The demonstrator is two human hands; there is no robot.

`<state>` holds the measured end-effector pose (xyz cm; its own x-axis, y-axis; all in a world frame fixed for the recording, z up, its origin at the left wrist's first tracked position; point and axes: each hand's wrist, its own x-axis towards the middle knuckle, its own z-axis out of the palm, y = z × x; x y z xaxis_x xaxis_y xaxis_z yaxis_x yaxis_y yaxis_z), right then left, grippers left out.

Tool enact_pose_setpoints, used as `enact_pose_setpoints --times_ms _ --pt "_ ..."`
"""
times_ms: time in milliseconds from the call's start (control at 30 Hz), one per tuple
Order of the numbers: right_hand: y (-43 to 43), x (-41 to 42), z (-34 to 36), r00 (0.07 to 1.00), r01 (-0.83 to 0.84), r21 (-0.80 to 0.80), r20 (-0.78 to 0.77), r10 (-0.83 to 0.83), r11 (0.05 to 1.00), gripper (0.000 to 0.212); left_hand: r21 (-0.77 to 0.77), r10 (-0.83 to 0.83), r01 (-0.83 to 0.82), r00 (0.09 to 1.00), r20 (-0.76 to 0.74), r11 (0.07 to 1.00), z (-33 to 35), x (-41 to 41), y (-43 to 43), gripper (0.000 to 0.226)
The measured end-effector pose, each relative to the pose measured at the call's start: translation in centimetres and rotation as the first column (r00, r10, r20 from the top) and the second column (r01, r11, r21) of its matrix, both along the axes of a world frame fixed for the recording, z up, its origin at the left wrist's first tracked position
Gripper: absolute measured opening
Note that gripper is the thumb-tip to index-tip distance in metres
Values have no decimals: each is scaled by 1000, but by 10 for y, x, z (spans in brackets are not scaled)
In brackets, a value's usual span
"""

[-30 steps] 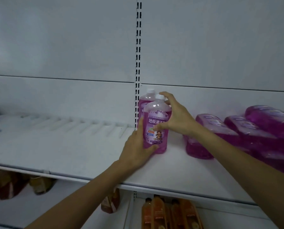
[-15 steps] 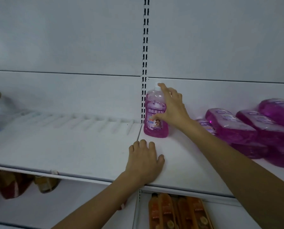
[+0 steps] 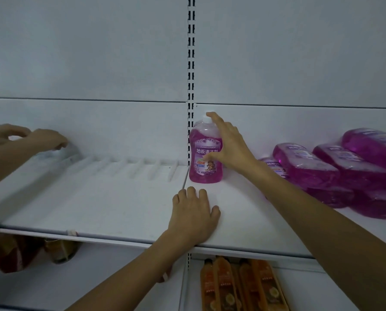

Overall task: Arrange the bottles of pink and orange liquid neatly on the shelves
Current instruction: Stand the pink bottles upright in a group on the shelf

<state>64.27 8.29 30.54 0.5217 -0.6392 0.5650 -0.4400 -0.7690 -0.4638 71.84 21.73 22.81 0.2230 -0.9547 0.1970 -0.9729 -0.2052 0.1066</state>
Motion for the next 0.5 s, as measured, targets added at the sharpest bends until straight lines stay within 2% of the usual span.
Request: enact_pose_setpoints --times_ms 200,367,500 --pt "-1 5 4 1000 0 82 9 -1 997 100 -12 -5 5 1000 -4 1000 -1 1 -1 43" --pt "4 5 4 993 85 31 -80 -82 996 108 -16 -2 2 1000 7 1000 1 0 -1 43" --pt "5 -19 12 987 120 20 -109 -117 993 102 -129 -96 101 994 45 986 5 0 -4 44"
